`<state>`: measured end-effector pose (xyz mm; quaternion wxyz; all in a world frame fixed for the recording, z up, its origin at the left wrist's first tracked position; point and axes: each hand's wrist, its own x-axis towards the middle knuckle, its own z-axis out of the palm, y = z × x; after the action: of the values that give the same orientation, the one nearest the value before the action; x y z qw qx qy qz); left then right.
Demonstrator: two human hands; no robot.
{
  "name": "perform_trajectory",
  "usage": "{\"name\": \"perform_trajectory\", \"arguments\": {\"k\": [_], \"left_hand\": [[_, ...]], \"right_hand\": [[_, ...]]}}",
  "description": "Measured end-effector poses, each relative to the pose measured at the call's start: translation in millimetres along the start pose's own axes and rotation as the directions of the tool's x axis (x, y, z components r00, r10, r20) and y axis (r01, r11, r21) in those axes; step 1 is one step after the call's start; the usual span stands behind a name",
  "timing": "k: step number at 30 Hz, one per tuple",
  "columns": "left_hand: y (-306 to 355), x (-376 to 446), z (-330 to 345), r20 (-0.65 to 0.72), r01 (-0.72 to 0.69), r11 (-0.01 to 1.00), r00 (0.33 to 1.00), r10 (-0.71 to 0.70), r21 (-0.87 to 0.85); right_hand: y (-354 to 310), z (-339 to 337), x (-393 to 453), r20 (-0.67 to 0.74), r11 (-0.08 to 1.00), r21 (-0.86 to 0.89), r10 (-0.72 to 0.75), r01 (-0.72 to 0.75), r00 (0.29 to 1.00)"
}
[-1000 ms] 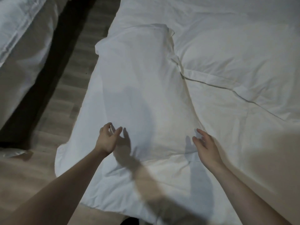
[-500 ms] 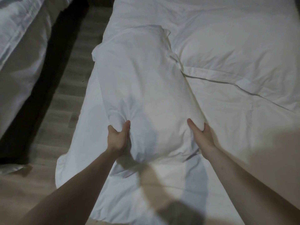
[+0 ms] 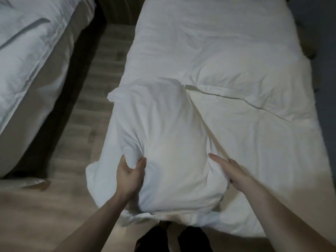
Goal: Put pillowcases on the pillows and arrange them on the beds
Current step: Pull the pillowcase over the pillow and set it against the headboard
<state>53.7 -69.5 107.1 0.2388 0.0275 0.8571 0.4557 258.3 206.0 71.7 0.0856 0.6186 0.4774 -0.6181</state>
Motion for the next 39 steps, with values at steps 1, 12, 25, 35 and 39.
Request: {"name": "perform_trajectory", "arguments": {"k": [1,12,25,35,39], "left_hand": [[-3.3,-15.0,-8.2,0.006,0.010,1.000,1.000,-0.010,0.007],[-100.6,-117.8,-67.6,0.228,0.191,0.907,0.929,-0.291,0.376],[-11.4,-111.9,-160.1,0.404,-0.285,0.753,0.914,0.028,0.593],[78.8,-28.9,-233.2,0.519,-0.691,0.438,0.722,0.458,0.575],[72.0,27.5,-287.3,0.602,-0.762,0.248,0.631,0.488,0.598]], "right_hand": [[4.2,-1.1,-14.0,0.009,1.000,-0.005,0.011,-0.011,1.000],[59.8,9.0,-129.0,0.085,0.905,-0.260,-0.325,0.336,0.942],[60.9,55.5,-268.4,0.248,0.567,-0.219,-0.755,0.794,0.607],[-33.6,123.6,-393.1,0.433,0.270,-0.339,-0.806,0.901,0.404],[-45.4,163.4,-431.9,0.411,0.284,-0.374,-0.802,0.883,0.433]]}}
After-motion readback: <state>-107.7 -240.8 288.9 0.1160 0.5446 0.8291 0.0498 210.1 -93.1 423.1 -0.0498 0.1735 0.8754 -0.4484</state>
